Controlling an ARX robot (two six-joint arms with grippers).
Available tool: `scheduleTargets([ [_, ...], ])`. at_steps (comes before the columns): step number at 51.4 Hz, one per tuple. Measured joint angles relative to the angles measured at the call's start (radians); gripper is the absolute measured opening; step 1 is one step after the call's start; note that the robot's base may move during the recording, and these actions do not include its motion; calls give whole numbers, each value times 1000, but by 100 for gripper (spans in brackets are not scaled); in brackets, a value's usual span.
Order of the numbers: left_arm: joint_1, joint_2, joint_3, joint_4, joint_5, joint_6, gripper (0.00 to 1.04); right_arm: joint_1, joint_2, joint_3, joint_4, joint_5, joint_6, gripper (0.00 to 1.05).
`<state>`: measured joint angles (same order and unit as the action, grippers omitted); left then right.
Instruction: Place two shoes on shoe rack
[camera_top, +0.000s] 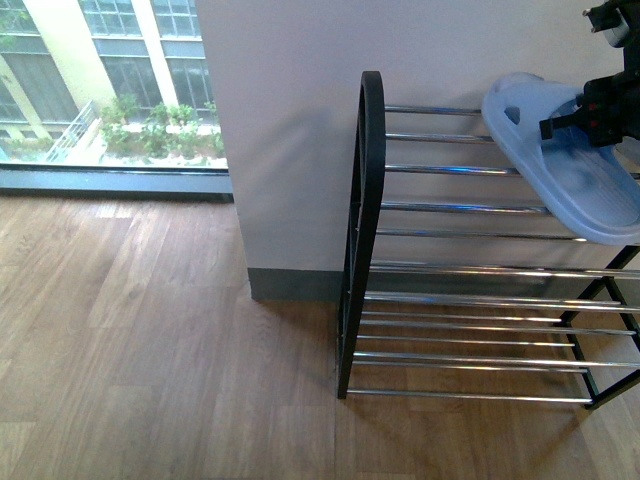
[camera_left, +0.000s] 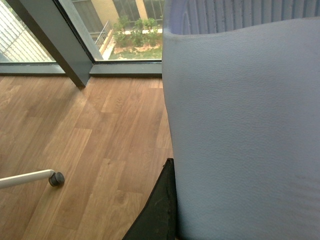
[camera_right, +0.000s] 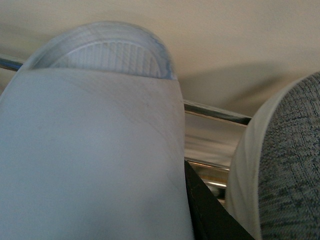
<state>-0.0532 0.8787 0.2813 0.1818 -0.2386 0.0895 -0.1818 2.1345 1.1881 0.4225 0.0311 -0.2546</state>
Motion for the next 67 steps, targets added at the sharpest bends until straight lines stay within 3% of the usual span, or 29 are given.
scheduleTargets([
  [17,0,0,0,0,0,0,2,-48,52,90,-28,19,0,4],
  [28,0,0,0,0,0,0,2,-48,31,90,-93,-80,39,30],
  [41,0,0,0,0,0,0,2,-61,-192,43,-318,-262,14,78],
  [47,0,0,0,0,0,0,2,-92,-329,-6,-374,-249,-68,97],
  [55,0,0,0,0,0,0,2,-168,-495,-143,-285,-168,-201,95],
  [62,0,0,0,0,0,0,2,-220,-697,-356,-102,-136,-231,95],
  [67,0,0,0,0,0,0,2,-222,-784,-421,-82,-140,-236,95],
])
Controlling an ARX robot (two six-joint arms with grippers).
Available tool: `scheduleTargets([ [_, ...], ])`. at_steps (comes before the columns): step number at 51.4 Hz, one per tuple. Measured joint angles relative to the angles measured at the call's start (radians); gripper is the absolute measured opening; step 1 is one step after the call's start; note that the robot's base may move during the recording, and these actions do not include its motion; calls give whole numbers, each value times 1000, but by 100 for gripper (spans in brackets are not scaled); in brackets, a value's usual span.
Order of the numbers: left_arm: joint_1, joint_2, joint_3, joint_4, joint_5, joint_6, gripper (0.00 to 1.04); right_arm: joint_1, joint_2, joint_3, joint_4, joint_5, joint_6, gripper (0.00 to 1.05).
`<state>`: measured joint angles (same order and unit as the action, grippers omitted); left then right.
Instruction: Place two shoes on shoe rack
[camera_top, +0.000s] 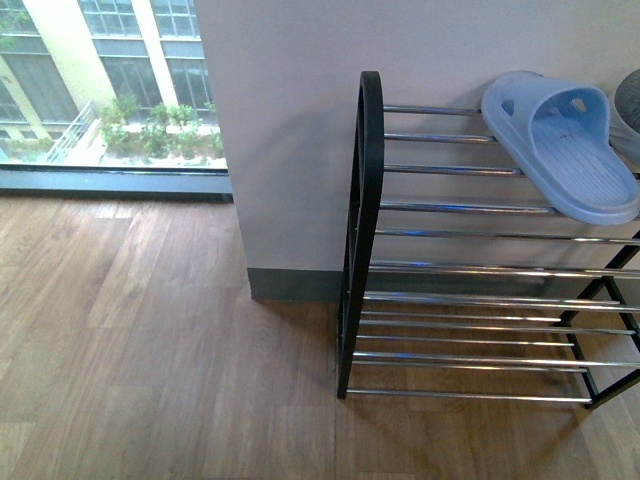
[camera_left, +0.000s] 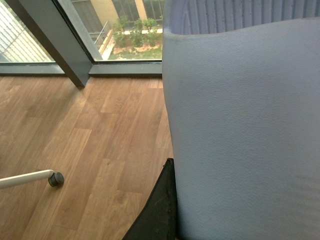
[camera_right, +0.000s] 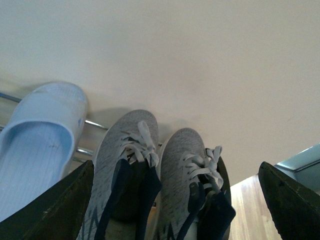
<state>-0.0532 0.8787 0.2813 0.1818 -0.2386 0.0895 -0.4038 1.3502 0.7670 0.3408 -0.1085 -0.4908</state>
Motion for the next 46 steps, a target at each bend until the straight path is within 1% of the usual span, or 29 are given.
scheduleTargets([
  [10,0,0,0,0,0,0,2,0,3,-12,7,-6,4,95],
  [11,0,0,0,0,0,0,2,-6,6,-22,41,-43,25,93],
  [13,0,0,0,0,0,0,2,-9,5,-65,169,-146,100,87],
  [14,0,0,0,0,0,0,2,-7,-4,-105,254,-204,180,81],
  [15,0,0,0,0,0,0,2,0,-14,-134,302,-227,224,78],
  [17,1,0,0,0,-1,0,2,23,-41,-193,372,-237,295,71],
  [19,0,0,0,0,0,0,2,53,-81,-256,412,-231,365,62],
  [21,0,0,0,0,2,0,2,74,-113,-299,426,-216,404,55],
  [22,0,0,0,0,1,0,2,89,-137,-329,432,-201,423,50],
  [33,1,0,0,0,1,0,2,185,-296,-508,443,-100,474,8],
  [34,1,0,0,0,1,0,2,196,-315,-525,442,-90,476,2],
  [46,1,0,0,0,0,0,2,269,-476,-633,387,-19,480,2],
])
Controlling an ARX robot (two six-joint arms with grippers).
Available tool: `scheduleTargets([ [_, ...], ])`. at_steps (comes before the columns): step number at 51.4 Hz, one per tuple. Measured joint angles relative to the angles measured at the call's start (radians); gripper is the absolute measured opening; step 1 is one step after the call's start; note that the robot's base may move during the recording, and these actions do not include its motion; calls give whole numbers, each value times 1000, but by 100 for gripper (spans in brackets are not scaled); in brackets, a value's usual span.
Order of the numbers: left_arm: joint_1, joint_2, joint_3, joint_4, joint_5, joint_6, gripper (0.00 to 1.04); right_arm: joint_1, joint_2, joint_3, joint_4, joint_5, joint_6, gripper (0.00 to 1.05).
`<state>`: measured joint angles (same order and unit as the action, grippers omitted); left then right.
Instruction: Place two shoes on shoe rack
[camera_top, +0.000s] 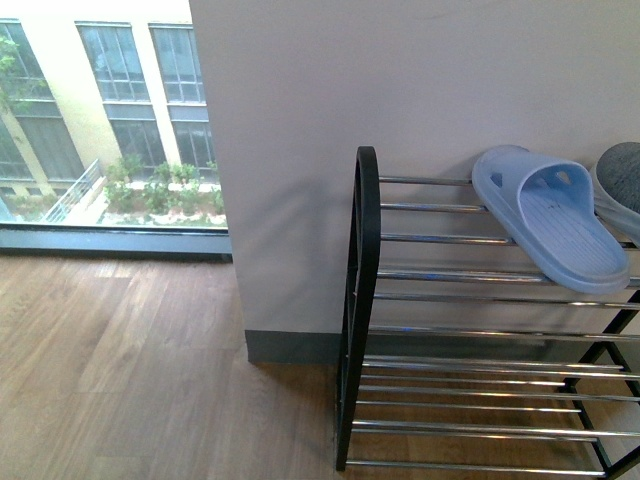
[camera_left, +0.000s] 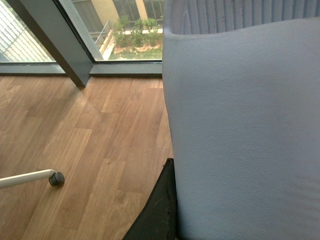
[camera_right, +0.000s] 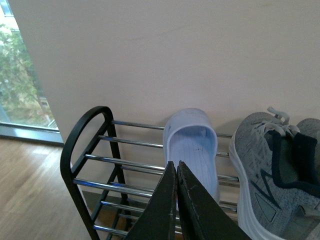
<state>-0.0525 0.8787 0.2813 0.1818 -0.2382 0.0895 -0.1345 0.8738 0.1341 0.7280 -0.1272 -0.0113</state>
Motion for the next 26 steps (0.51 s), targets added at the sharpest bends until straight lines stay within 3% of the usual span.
scheduleTargets([
  [8,0,0,0,0,0,0,2,39,-117,-50,-66,36,0,2],
  [10,0,0,0,0,0,0,2,78,-148,-61,-89,100,0,2],
  [14,0,0,0,0,0,0,2,124,-204,-76,-126,116,0,2],
  [26,0,0,0,0,1,0,2,130,-300,-115,-169,127,1,2],
])
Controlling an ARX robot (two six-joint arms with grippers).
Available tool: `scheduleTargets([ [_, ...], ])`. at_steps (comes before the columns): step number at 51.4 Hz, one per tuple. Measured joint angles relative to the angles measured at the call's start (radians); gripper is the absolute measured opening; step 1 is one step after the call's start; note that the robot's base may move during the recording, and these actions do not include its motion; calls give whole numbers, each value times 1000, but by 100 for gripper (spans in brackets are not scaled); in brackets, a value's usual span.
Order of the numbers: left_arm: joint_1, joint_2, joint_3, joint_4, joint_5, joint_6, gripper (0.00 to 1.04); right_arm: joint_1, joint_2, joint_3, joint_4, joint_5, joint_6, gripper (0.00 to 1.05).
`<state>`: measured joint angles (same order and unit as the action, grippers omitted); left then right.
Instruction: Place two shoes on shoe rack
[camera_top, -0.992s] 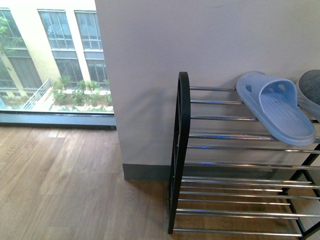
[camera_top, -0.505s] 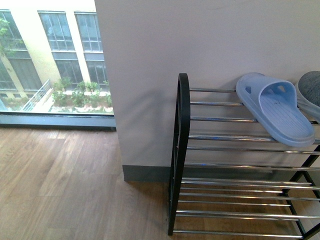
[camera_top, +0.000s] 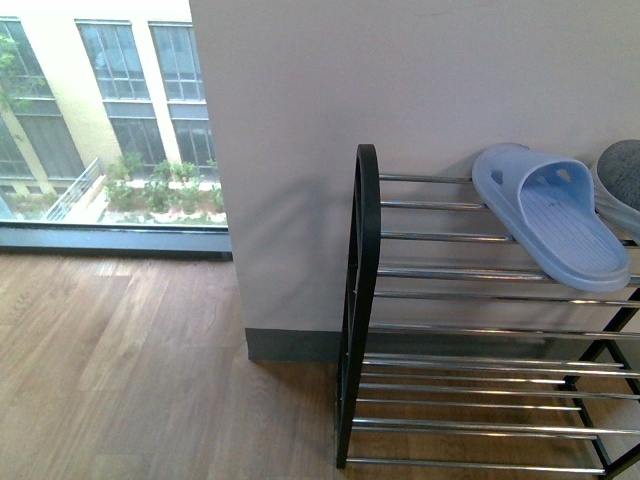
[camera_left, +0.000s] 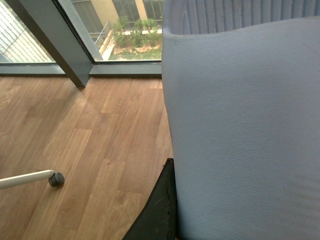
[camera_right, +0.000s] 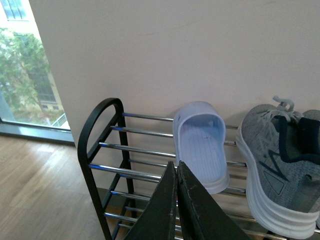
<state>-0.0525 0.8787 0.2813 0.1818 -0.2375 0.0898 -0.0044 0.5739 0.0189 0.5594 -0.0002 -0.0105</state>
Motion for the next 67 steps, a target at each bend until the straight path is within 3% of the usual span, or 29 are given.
scheduleTargets([
  [48,0,0,0,0,-1,0,2,1,-407,0,-391,0,0,2],
  [54,0,0,0,0,-1,0,2,1,-534,0,-545,0,0,2],
  [67,0,0,0,0,0,0,2,1,-567,0,-556,0,0,2],
])
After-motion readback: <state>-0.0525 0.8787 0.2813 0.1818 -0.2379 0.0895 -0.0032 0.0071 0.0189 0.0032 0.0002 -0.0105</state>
